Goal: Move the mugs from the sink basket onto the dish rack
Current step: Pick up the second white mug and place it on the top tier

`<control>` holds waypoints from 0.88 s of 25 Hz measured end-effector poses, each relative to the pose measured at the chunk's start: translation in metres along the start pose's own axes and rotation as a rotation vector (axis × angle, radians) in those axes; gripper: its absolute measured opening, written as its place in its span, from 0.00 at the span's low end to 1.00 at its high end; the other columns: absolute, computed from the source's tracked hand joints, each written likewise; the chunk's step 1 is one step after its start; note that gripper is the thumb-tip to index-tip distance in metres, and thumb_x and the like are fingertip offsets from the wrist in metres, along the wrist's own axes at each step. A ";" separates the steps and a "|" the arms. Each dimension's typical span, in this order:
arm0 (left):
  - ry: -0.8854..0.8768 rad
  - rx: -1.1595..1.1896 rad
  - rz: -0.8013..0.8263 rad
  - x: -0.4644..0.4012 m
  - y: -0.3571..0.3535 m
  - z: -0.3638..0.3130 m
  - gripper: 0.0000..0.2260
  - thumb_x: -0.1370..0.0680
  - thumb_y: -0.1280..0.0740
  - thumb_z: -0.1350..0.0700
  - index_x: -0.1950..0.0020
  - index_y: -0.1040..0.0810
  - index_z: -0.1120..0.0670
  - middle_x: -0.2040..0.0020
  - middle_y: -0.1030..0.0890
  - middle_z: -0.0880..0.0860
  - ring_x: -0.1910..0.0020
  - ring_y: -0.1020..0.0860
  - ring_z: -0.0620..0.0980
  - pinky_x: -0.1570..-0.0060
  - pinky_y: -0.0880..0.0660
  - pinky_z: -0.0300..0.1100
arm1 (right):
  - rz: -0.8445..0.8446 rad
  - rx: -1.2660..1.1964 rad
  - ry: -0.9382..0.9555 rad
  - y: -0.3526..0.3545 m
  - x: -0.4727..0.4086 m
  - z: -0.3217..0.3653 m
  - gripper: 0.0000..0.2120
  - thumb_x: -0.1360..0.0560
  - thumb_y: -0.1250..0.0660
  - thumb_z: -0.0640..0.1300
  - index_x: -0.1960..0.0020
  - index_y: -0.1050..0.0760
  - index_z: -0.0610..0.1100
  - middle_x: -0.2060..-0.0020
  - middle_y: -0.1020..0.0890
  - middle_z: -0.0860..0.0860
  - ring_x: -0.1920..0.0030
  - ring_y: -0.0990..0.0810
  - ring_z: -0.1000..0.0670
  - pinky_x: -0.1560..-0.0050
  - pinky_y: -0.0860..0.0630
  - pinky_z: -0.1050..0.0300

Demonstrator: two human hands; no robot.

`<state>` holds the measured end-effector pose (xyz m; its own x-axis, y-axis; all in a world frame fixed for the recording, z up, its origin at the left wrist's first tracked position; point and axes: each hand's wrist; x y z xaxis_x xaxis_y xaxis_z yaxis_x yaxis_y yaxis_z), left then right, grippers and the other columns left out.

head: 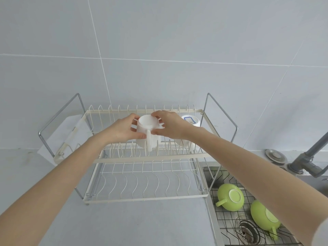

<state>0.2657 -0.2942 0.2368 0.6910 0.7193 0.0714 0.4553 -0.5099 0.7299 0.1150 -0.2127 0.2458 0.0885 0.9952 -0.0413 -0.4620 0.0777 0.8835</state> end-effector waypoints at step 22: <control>-0.361 -0.757 -0.314 0.054 -0.051 -0.145 0.30 0.24 0.44 0.44 0.26 0.53 0.51 0.23 0.51 0.54 0.25 0.52 0.55 0.27 0.51 0.53 | -0.292 0.464 0.013 0.085 0.141 -0.049 0.31 0.24 0.41 0.51 0.26 0.51 0.47 0.24 0.53 0.45 0.24 0.58 0.45 0.25 0.58 0.48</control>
<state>0.1989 -0.1612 0.3020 0.7897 0.5158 -0.3321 0.2492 0.2249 0.9420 0.0449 -0.0632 0.2922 0.1426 0.9370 -0.3190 0.0184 0.3197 0.9473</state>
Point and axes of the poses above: each hand's wrist, its own x-axis away from the middle knuckle, its own y-axis out of the back of the hand, z = x × y
